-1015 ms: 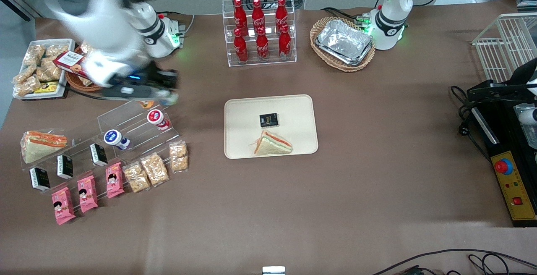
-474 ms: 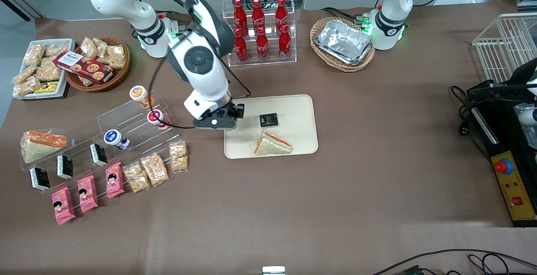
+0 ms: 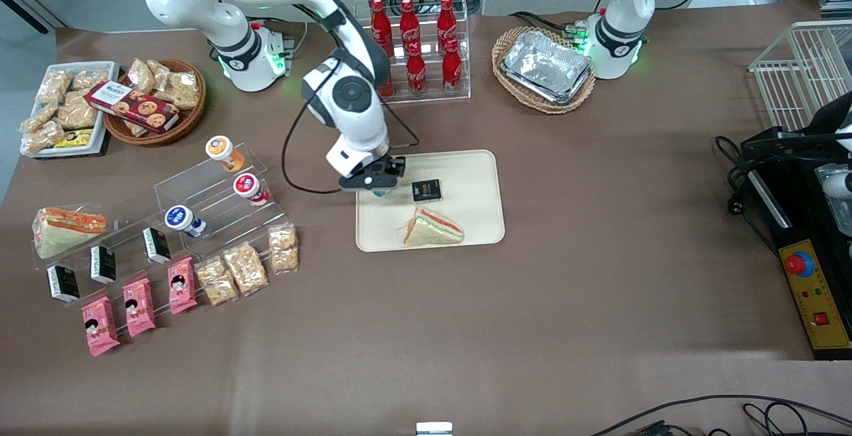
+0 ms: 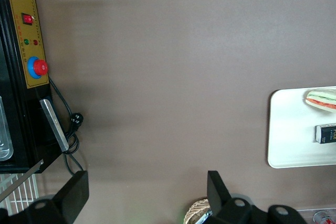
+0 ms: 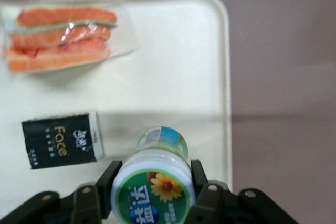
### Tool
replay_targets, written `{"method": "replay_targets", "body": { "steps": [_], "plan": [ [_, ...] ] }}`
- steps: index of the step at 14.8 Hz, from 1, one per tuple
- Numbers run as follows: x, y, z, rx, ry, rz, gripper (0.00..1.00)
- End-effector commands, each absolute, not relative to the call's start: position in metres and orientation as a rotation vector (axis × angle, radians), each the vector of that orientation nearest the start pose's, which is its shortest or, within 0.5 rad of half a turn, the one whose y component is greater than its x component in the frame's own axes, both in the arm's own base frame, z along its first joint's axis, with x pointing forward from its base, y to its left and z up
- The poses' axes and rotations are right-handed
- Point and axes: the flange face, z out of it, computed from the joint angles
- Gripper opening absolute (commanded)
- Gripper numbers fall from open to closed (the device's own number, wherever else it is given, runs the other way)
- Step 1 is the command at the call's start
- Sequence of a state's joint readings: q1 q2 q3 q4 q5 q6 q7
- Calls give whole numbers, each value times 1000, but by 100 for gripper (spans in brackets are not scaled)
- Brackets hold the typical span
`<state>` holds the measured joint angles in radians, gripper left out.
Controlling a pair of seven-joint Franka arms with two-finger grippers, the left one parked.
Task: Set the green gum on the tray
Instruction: 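Lower the green gum tub onto the tray and open the right gripper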
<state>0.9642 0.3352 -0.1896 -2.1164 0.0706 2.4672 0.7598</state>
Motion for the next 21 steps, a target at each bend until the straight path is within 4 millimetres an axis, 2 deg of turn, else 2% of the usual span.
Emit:
{"method": "replay_targets", "body": {
  "steps": [1, 3, 4, 5, 7, 13, 15, 16, 17, 19, 21],
  "plan": [
    [401, 408, 230, -3105, 84, -97, 0],
    [401, 407, 224, -3102, 90, -104, 6],
    [402, 406, 222, -3091, 130, -87, 20],
    [404, 406, 220, -3069, 198, -58, 42],
    [406, 405, 222, -3047, 251, -41, 99],
    [408, 405, 225, -3054, 228, -43, 100],
    [412, 409, 235, -3051, 205, -73, 100],
    [424, 399, 253, -3059, 199, -101, 100],
    [446, 384, 278, -3083, 202, -123, 100],
    [474, 366, 317, -3185, 164, -55, 100],
    [504, 351, 374, -3201, 140, -47, 100]
  ]
}}
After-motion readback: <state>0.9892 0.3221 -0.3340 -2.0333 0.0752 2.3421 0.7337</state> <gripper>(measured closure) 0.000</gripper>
